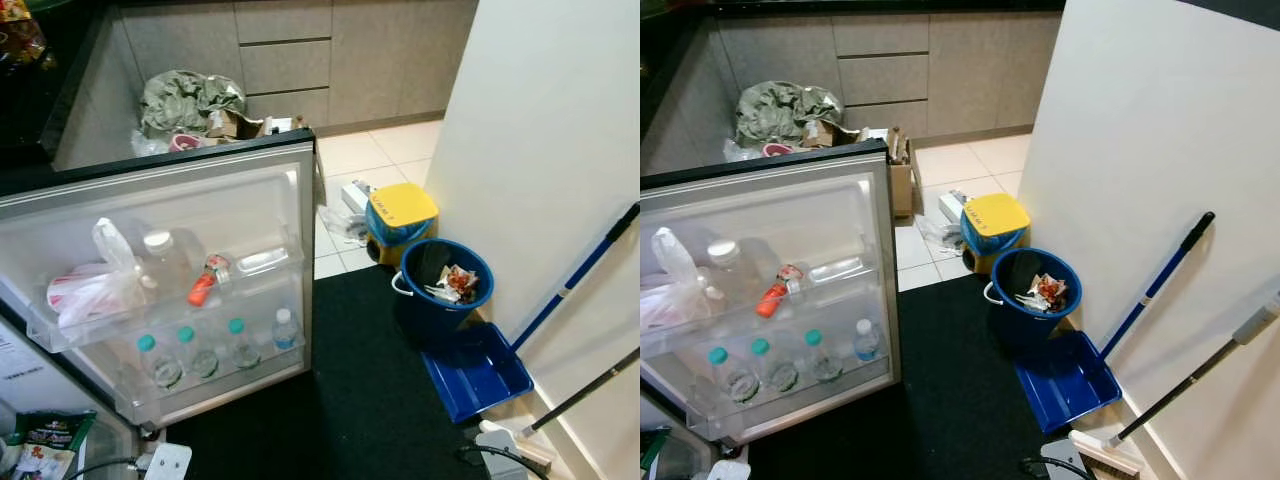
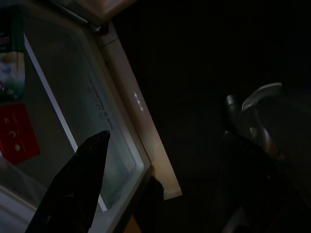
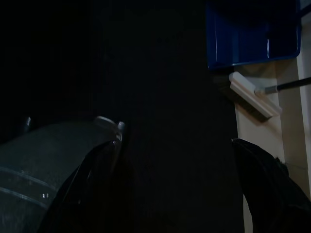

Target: Restocking fridge

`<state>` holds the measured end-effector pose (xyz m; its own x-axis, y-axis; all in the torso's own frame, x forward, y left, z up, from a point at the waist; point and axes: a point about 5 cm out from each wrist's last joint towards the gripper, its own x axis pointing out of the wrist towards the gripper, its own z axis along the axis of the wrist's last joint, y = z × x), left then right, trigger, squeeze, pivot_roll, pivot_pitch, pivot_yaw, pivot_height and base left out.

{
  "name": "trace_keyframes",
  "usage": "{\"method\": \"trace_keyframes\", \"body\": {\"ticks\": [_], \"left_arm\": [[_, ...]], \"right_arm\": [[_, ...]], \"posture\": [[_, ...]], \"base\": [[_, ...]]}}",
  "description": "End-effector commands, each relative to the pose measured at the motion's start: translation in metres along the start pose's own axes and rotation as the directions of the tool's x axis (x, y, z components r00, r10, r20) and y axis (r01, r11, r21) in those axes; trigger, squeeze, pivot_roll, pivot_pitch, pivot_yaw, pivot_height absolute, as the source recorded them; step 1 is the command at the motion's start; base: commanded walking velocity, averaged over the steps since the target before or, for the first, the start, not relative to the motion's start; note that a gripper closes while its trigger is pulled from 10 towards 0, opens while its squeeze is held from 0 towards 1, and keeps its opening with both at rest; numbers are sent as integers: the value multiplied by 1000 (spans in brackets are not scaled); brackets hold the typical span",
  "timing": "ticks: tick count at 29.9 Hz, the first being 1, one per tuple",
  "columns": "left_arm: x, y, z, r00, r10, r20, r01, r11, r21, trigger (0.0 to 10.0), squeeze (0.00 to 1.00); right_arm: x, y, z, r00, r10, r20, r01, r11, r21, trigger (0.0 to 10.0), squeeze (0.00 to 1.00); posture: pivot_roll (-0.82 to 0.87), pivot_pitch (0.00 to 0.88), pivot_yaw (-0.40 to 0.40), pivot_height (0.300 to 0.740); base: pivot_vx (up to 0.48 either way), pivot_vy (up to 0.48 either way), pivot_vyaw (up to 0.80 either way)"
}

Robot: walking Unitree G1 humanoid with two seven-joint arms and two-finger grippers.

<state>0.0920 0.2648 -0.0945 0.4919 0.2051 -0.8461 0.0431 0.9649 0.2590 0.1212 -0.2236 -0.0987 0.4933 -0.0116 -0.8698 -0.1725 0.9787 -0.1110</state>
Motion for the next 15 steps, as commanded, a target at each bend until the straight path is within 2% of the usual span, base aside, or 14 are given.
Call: {"method": "trace_keyframes", "body": {"ticks": [1,2,4,6,7,9,15], "left_arm": [[0,-6,-3,1000,-18,-21,18,1000,6,10000,0],[0,-7,-3,999,-20,-25,20,1000,4,10000,0],[0,-8,-3,999,-12,-32,12,1000,-18,10000,0],[0,-8,-4,999,-11,-36,10,1000,-19,10000,0],[1,-10,-4,999,-12,-46,12,1000,-8,10000,0],[1,-11,-5,999,-13,-50,13,1000,-1,10000,0],[0,-7,-8,997,-2,-73,2,1000,0,10000,0]], "right_arm": [[0,-7,3,1000,-26,13,25,999,39,10000,0],[0,-7,3,1000,-26,14,25,999,43,10000,0],[-1,-4,0,1000,3,-1,-3,1000,-16,10000,0],[-1,-5,0,1000,1,-2,-1,1000,-15,10000,0],[-1,-9,2,1000,-25,7,24,999,27,10000,0],[-1,-9,2,999,-32,9,31,999,43,10000,0],[1,-1,3,1000,-3,9,3,1000,10,10000,0]], "posture": [[-5,0,-40,740],[-5,0,-40,740],[-8,0,-38,740],[-7,0,-35,740],[-4,0,-28,740],[-3,0,-28,740],[-2,0,-26,740]], "base": [[0,0,0],[0,0,0],[0,0,0],[0,0,0],[0,0,0],[0,0,0],[0,0,0]]}}
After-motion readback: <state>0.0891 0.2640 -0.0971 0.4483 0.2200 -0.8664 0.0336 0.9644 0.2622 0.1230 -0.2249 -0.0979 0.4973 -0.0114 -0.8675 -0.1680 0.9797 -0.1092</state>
